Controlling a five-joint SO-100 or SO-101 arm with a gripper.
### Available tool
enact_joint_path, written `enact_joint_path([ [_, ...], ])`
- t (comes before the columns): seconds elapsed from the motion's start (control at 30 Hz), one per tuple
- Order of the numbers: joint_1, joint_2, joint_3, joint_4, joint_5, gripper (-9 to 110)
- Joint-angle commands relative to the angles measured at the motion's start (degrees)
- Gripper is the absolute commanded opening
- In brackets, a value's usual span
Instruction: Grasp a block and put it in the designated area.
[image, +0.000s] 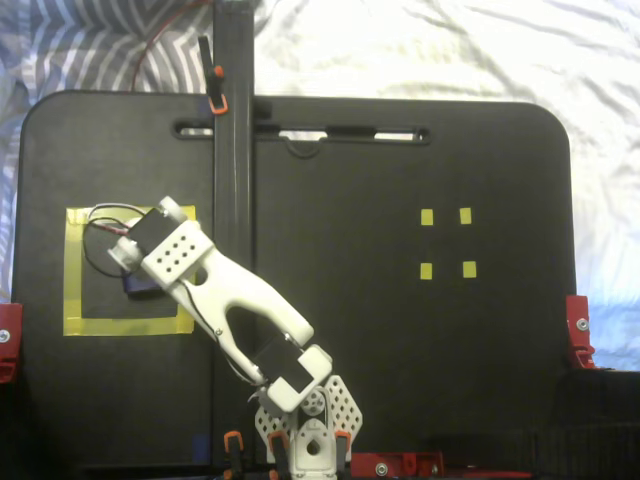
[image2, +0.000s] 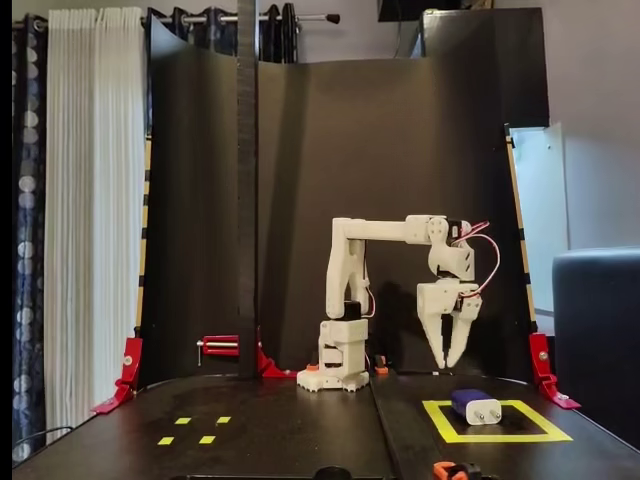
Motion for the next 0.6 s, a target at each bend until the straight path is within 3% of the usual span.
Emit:
enact_joint_path([
  [0.0,0.44,3.16,-2.37,-0.35,0.18,0],
  [0.23,5.8,7.12,-2.2,-1.58,0.18,0],
  [0.57,23.73,18.11,1.85,-11.25,0.79,0],
])
